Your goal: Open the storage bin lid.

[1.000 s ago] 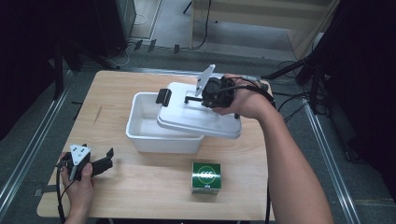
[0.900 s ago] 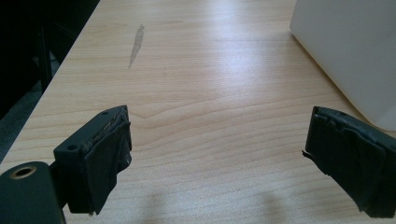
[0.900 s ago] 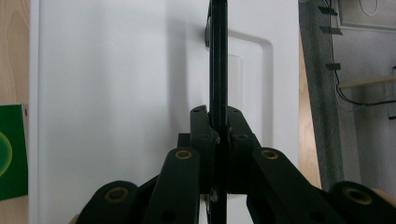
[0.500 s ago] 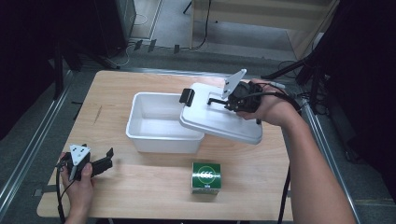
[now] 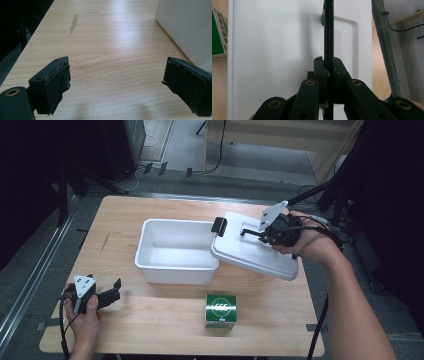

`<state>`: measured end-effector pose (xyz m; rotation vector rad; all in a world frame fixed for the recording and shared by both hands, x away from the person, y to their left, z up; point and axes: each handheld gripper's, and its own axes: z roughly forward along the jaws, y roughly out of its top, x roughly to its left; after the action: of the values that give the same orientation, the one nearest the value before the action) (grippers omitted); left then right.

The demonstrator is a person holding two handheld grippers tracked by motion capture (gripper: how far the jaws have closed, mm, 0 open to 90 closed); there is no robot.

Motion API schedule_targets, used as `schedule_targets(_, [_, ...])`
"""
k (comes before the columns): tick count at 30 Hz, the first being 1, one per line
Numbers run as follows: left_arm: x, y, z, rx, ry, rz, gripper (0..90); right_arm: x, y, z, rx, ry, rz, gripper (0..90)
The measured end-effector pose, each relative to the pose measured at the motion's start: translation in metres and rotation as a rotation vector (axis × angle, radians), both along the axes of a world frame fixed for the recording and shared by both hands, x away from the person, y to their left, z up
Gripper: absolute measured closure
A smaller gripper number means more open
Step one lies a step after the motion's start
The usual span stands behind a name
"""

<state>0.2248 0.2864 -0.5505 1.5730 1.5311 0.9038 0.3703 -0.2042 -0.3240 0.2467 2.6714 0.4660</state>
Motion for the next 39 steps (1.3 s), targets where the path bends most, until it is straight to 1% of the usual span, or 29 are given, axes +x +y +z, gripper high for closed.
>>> schedule_targets(11, [-0.001,0.001,0.000,-0.005,-0.001,-0.005,7.3,-0.005,-0.029,-0.011,0.003,0.010,-0.050,85.2])
schedule_targets(16, [-0.001,0.001,0.000,-0.003,-0.001,-0.006,7.3,-0.008,-0.039,-0.018,-0.006,0.019,-0.064,85.2])
schedule_targets(19, [-0.001,0.001,0.000,0.000,-0.002,-0.005,7.3,-0.009,-0.044,-0.022,0.000,0.021,-0.075,85.2])
schedule_targets(23, [-0.001,0.001,0.000,0.000,-0.001,-0.005,7.3,-0.009,-0.048,-0.032,0.006,0.033,-0.080,85.2])
schedule_targets(29, [-0.001,0.000,0.000,0.002,-0.002,-0.005,7.3,-0.007,-0.047,-0.046,0.006,0.054,-0.080,85.2])
schedule_targets(36, [-0.001,0.000,0.000,0.001,-0.002,-0.009,7.3,-0.003,-0.047,-0.063,0.001,0.055,-0.094,85.2])
schedule_targets(38, [-0.001,0.000,0.000,0.001,-0.003,-0.009,7.3,-0.001,-0.049,-0.068,0.008,0.044,-0.108,85.2])
schedule_targets(39, [-0.001,0.000,0.000,0.002,-0.003,-0.009,7.4,0.000,-0.049,-0.070,0.015,0.047,-0.116,85.2])
